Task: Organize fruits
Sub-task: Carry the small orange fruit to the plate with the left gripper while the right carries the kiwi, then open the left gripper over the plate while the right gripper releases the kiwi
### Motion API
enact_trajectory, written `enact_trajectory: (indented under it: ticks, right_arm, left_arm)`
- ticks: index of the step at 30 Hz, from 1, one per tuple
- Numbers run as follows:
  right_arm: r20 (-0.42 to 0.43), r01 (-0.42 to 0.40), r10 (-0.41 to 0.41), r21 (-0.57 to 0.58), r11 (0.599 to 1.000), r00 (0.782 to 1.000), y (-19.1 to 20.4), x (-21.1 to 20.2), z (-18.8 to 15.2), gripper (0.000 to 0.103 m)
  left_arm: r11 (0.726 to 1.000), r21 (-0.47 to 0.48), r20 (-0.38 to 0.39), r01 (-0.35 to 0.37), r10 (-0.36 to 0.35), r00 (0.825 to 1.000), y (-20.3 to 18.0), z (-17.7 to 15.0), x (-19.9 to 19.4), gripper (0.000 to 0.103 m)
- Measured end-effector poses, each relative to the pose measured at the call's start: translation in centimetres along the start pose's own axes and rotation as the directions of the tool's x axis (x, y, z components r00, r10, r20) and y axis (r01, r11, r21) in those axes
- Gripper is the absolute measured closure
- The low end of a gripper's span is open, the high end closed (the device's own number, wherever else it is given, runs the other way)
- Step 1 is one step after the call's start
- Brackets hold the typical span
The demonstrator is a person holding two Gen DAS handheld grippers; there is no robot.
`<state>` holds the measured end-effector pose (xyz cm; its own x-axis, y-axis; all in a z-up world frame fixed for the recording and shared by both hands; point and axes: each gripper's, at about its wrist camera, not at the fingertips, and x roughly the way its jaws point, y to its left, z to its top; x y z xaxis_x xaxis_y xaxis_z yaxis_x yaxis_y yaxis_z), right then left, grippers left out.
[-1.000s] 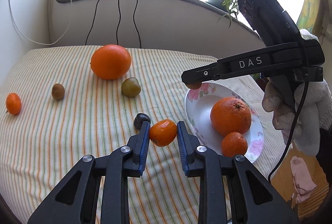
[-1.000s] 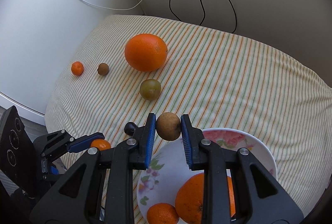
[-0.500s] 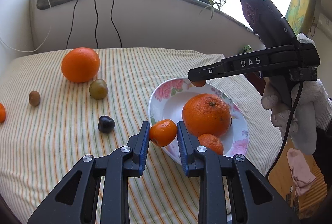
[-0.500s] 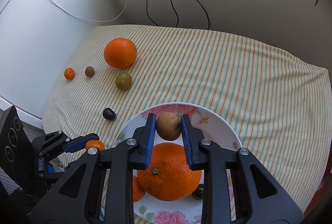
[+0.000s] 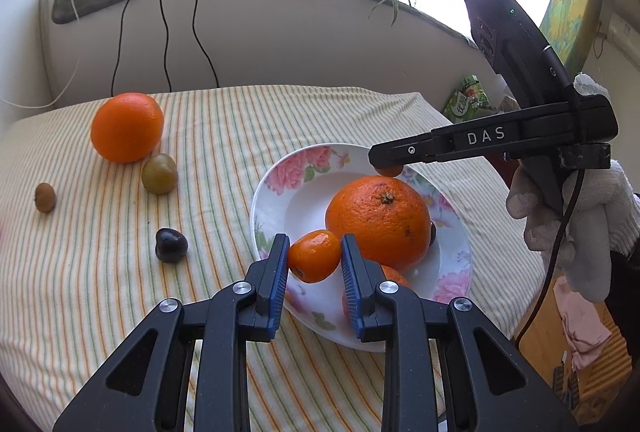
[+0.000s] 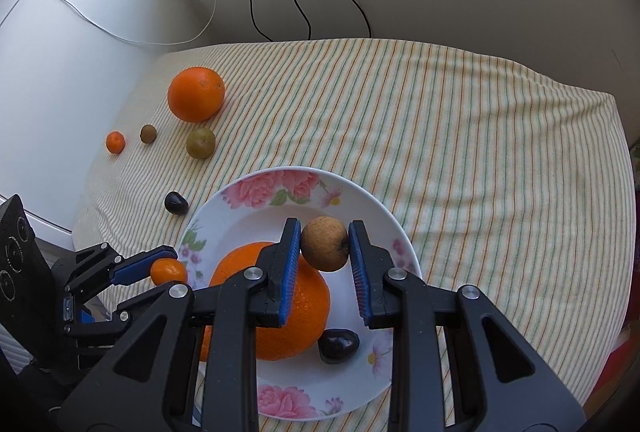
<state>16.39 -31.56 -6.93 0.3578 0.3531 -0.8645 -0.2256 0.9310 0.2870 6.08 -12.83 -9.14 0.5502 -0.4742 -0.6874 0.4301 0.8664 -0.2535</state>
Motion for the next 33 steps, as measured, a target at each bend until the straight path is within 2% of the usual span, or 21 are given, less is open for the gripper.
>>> enact_trajectory:
  ticks: [12, 13, 14, 15, 16, 17, 18, 19, 20, 23, 25, 29, 33]
  right_arm:
    - [0.002, 0.008, -0.008, 0.011, 1.000, 1.000, -0.6, -0.1, -0.3, 0.077]
    - [0.001, 0.007, -0.007, 0.011, 1.000, 1.000, -0.6, -0.1, -0.3, 0.077]
    - [0.001, 0.005, -0.005, 0.011, 1.000, 1.000, -0.6, -0.1, -0.3, 0.076]
    - [0.002, 0.008, -0.008, 0.010, 1.000, 1.000, -0.7, -0.1, -0.3, 0.073]
    - [0.005, 0.012, -0.012, 0.010, 1.000, 1.000, -0.7, -0.1, -0.3, 0.063]
    - [0.010, 0.017, -0.017, 0.009, 1.000, 1.000, -0.6, -0.2, -0.3, 0.057]
    - [0.015, 0.019, -0.019, 0.008, 1.000, 1.000, -0.6, -0.3, -0.2, 0.047]
    - [0.019, 0.020, -0.021, 0.008, 1.000, 1.000, -0.5, -0.4, -0.2, 0.042]
    - [0.019, 0.021, -0.021, 0.007, 1.000, 1.000, -0.5, -0.5, -0.2, 0.041]
    - [0.024, 0.026, -0.026, 0.003, 1.000, 0.999, -0.3, -0.6, -0.1, 0.038]
    - [0.036, 0.032, -0.032, 0.002, 1.000, 0.999, -0.2, -0.7, 0.0, 0.028]
    - [0.040, 0.027, -0.027, 0.000, 1.000, 0.999, 0.1, -0.8, 0.2, 0.028]
    - [0.041, 0.027, -0.027, -0.011, 1.000, 0.999, 0.6, -0.9, 0.4, 0.028]
  left_arm:
    - [1.000, 0.006, -0.002, -0.006, 0.006, 1.000, -0.2, -0.1, 0.0, 0.078]
    - [1.000, 0.007, -0.002, -0.006, 0.006, 1.000, -0.2, -0.1, 0.0, 0.076]
    - [1.000, 0.005, 0.000, -0.006, 0.006, 1.000, -0.2, -0.1, -0.1, 0.070]
    - [1.000, 0.003, 0.002, -0.008, 0.008, 1.000, -0.2, -0.1, -0.1, 0.066]
    - [1.000, 0.001, 0.004, -0.010, 0.010, 1.000, -0.2, -0.1, -0.2, 0.059]
    - [1.000, 0.000, 0.006, -0.010, 0.010, 1.000, -0.2, -0.1, -0.2, 0.057]
    - [1.000, -0.001, 0.005, -0.010, 0.010, 1.000, -0.2, -0.1, -0.2, 0.057]
    - [1.000, -0.003, 0.005, -0.012, 0.012, 1.000, -0.2, -0.1, -0.3, 0.053]
    - [1.000, -0.004, 0.005, -0.012, 0.012, 1.000, -0.1, -0.1, -0.3, 0.048]
    - [1.000, -0.005, 0.005, -0.008, 0.008, 1.000, -0.1, -0.2, -0.4, 0.044]
    - [1.000, -0.006, 0.007, -0.011, 0.011, 1.000, -0.2, -0.2, -0.5, 0.041]
    - [1.000, -0.013, 0.009, -0.014, 0.015, 1.000, 0.0, -0.2, -0.6, 0.034]
    - [0.999, -0.024, 0.013, -0.024, 0.024, 1.000, 0.6, -0.4, -1.0, 0.034]
